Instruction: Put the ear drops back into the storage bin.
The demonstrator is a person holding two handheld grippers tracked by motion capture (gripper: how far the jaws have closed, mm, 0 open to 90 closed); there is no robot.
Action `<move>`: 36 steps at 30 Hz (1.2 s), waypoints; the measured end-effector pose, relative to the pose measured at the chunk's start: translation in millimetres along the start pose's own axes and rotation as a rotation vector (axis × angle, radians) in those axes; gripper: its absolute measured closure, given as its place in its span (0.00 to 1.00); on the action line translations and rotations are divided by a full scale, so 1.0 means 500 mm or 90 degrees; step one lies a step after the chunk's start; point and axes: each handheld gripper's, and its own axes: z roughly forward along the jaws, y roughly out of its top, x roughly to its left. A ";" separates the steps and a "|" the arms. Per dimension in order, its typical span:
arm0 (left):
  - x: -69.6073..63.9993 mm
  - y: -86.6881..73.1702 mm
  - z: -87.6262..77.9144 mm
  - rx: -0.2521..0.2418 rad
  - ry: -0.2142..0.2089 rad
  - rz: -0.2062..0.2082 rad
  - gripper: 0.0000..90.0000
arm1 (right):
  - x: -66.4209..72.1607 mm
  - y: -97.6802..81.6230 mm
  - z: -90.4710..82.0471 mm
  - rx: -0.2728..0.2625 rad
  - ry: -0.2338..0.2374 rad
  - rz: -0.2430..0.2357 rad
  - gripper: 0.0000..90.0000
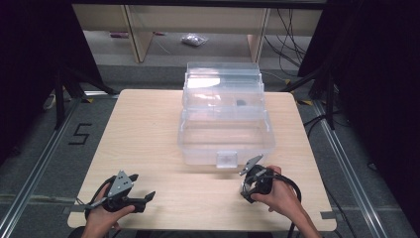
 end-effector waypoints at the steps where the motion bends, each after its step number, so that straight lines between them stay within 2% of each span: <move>1: 0.000 0.000 0.000 0.000 -0.001 0.000 0.17 | 0.002 0.002 0.001 0.003 0.002 0.003 0.39; 3: -0.001 0.000 0.000 0.001 0.002 0.000 0.17 | 0.001 0.006 0.002 0.004 0.003 -0.010 0.41; 4: 0.000 0.000 0.000 0.000 0.001 0.000 0.17 | 0.004 0.007 0.002 0.009 0.006 0.000 0.41; 5: 0.000 0.000 0.000 0.000 0.000 0.000 0.17 | 0.002 0.009 0.003 0.009 0.007 -0.016 0.42; 9: 0.000 0.000 0.000 0.000 0.000 0.000 0.17 | 0.003 0.014 0.004 0.019 0.005 -0.013 0.44; 11: 0.000 0.000 0.000 0.000 -0.001 0.000 0.17 | 0.001 0.017 0.006 0.023 0.008 -0.025 0.45; 13: 0.001 0.000 0.000 0.001 -0.002 -0.001 0.17 | -0.001 0.020 0.008 0.029 0.005 -0.027 0.46; 14: 0.001 0.000 0.000 0.001 -0.002 0.000 0.17 | 0.000 0.020 0.008 0.033 0.003 -0.018 0.48; 19: 0.001 0.000 0.000 0.001 -0.002 0.000 0.17 | -0.003 0.025 0.012 0.041 0.008 -0.032 0.51; 22: 0.001 0.000 0.000 0.002 -0.001 0.000 0.17 | -0.002 0.028 0.013 0.049 0.007 -0.025 0.53; 25: 0.001 0.000 0.000 0.000 -0.002 0.000 0.17 | -0.005 0.030 0.016 0.050 0.012 -0.037 0.54; 26: 0.001 0.000 0.000 0.000 -0.002 -0.001 0.17 | -0.004 0.032 0.019 0.055 0.011 -0.029 0.55; 28: 0.003 0.001 -0.002 0.011 -0.002 0.010 0.17 | -0.006 0.034 0.021 0.057 0.017 -0.039 0.57; 29: 0.001 0.000 0.000 0.000 -0.002 -0.001 0.17 | -0.006 0.035 0.022 0.057 0.019 -0.041 0.57; 34: 0.001 0.000 0.000 0.000 -0.001 -0.001 0.17 | -0.004 0.038 0.023 0.065 0.020 -0.036 0.60; 36: 0.001 0.000 0.000 0.000 0.000 -0.001 0.17 | -0.004 0.039 0.025 0.066 0.025 -0.046 0.62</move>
